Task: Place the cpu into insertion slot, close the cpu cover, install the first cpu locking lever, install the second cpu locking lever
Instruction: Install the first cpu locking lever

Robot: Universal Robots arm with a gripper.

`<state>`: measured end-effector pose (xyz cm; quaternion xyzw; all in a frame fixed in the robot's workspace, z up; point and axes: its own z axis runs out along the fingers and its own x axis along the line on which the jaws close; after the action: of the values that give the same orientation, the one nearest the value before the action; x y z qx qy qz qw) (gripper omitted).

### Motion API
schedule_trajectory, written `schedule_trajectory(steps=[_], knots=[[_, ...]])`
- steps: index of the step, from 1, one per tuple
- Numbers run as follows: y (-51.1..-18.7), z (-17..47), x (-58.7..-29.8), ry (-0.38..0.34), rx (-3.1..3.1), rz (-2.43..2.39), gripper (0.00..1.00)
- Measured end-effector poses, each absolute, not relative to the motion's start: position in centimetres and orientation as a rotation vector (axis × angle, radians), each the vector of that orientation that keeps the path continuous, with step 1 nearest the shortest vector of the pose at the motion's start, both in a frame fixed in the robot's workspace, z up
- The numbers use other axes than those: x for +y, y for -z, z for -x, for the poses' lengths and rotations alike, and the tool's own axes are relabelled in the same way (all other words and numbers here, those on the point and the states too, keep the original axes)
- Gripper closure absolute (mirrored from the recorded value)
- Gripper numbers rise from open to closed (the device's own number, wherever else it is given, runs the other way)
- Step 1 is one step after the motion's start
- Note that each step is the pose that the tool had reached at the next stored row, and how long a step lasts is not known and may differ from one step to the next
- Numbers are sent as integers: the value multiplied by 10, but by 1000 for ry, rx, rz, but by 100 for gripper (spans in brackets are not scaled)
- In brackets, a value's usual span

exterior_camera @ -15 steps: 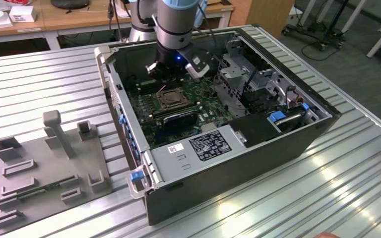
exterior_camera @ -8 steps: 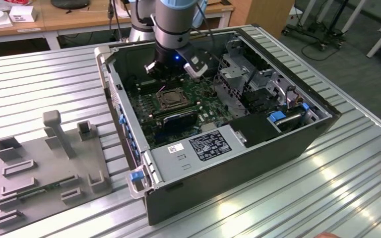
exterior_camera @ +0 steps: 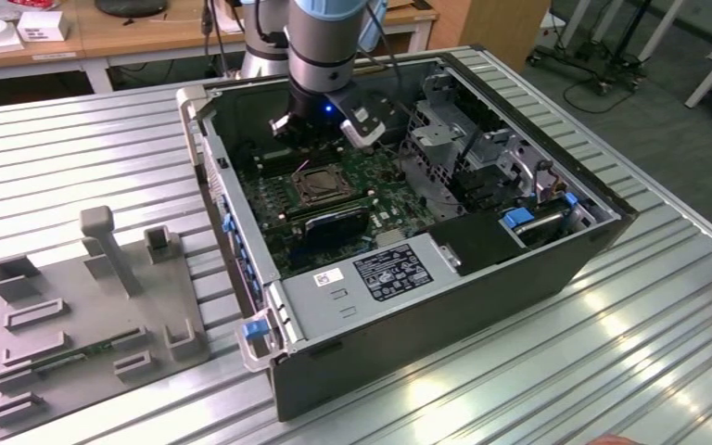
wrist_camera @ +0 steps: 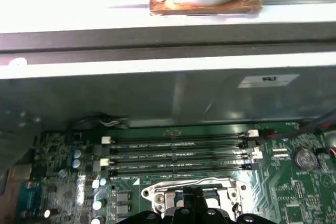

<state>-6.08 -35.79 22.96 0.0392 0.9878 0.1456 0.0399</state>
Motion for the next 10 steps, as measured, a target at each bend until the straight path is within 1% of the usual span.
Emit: schedule_trajectory(steps=[10], knots=[[-229, 64, -358, -443, 3019, -172, 89]])
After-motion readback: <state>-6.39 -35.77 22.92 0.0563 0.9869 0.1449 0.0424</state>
